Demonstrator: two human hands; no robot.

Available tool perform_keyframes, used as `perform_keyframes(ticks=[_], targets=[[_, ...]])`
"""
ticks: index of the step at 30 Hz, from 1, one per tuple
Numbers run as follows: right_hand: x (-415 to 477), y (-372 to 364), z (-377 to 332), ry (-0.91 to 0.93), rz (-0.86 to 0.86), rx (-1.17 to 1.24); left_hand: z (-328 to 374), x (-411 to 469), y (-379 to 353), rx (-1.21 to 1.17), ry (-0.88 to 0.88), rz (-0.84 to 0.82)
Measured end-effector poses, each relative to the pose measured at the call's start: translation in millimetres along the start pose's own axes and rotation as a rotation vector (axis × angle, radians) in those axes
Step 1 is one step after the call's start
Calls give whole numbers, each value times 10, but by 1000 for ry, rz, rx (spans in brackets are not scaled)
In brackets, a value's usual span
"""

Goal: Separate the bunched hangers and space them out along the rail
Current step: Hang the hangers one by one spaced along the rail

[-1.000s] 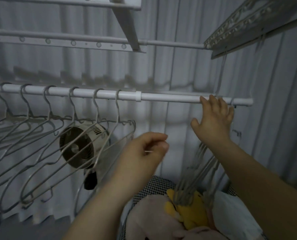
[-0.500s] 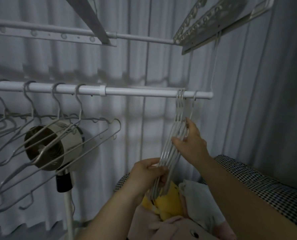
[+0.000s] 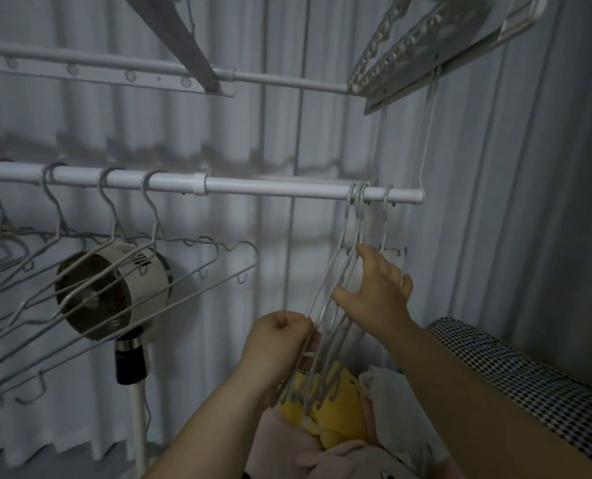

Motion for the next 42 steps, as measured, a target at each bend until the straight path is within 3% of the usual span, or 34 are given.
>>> perform_keyframes(ticks=[4, 10, 18, 25, 42], targets=[[8, -23, 1, 17, 13, -23, 15, 0, 182, -12, -5, 116], [-2, 44, -66, 57, 96, -34, 133, -29, 366, 46, -71, 151], [70, 108, -381, 205, 188, -105, 308, -109, 715, 269, -234, 224], [184, 30, -809, 386, 84, -305, 394, -209, 1202, 409, -303, 370], [260, -53, -1047, 369, 110, -351, 356, -336, 1529, 572, -279, 439]])
Point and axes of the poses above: each hand's wrist, its own x-axis towards the middle knuckle, its own y-axis out of the back of the hand, z = x × y, the point moved 6 cm from there along x, towards the middle knuckle, and after that the axes turned 7 degrees about -y, right-handed, at the moved point
